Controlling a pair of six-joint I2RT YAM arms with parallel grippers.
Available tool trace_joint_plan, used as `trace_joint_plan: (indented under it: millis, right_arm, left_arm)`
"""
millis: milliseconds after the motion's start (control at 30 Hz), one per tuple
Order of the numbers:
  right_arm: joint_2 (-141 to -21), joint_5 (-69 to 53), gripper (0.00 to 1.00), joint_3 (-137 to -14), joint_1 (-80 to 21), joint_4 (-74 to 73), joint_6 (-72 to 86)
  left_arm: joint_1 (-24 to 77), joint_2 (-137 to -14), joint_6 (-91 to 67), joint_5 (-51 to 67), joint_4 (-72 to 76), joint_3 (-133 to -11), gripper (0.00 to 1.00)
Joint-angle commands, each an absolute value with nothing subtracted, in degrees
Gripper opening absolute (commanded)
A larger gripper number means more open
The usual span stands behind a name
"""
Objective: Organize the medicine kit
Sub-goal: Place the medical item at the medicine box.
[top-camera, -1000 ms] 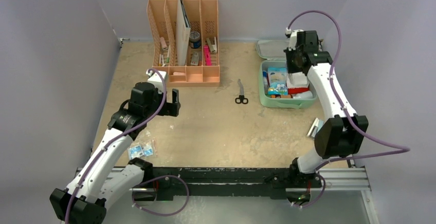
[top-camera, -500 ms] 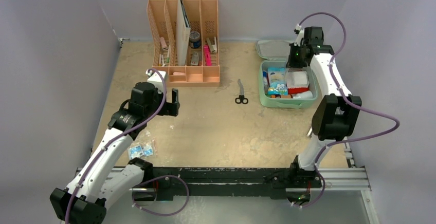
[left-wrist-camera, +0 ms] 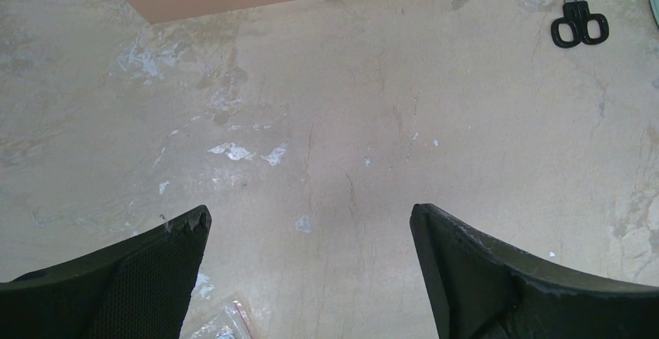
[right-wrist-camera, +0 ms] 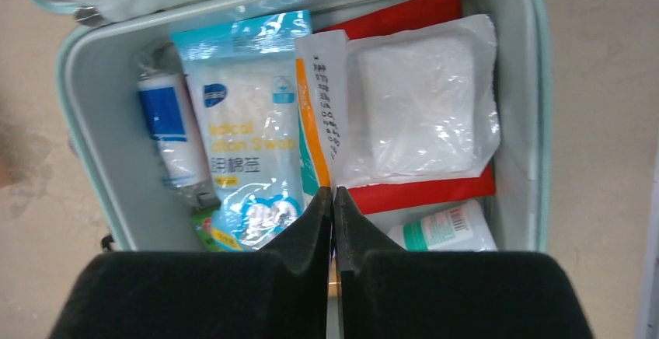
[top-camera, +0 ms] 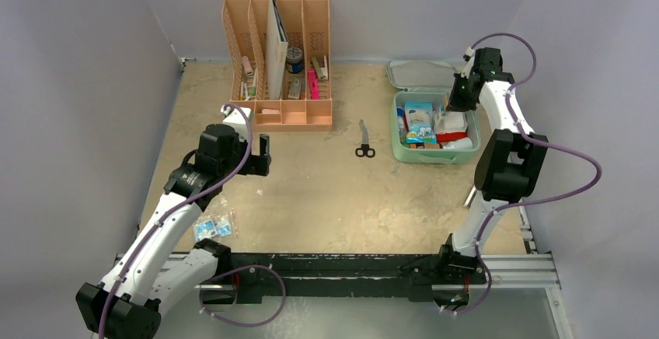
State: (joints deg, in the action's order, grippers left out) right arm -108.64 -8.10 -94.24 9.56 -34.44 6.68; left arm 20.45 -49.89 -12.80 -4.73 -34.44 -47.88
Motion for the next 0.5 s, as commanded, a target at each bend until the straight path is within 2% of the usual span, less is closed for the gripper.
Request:
trace_joint_plan:
  millis: [0, 267, 467]
  right_arm:
    - [-109.79, -3.38, 0.07, -97.31, 9.64, -36.49, 6.02]
    - [-110.24, 5.99, 0.27, -97.35, 9.71, -36.33, 4.29]
    - [-110.10, 9.67, 0.35, -97.67, 9.73, -35.95, 2.00]
  left_arm:
    - [20.66, -50.13, -12.22, -5.19, -33.41, -47.82, 1.00]
    - [20.66, -50.67, -12.21, -5.64, -33.68, -47.75, 1.00]
    - [20.71, -51.21, -12.22, -5.69, -33.69, -47.85, 1.00]
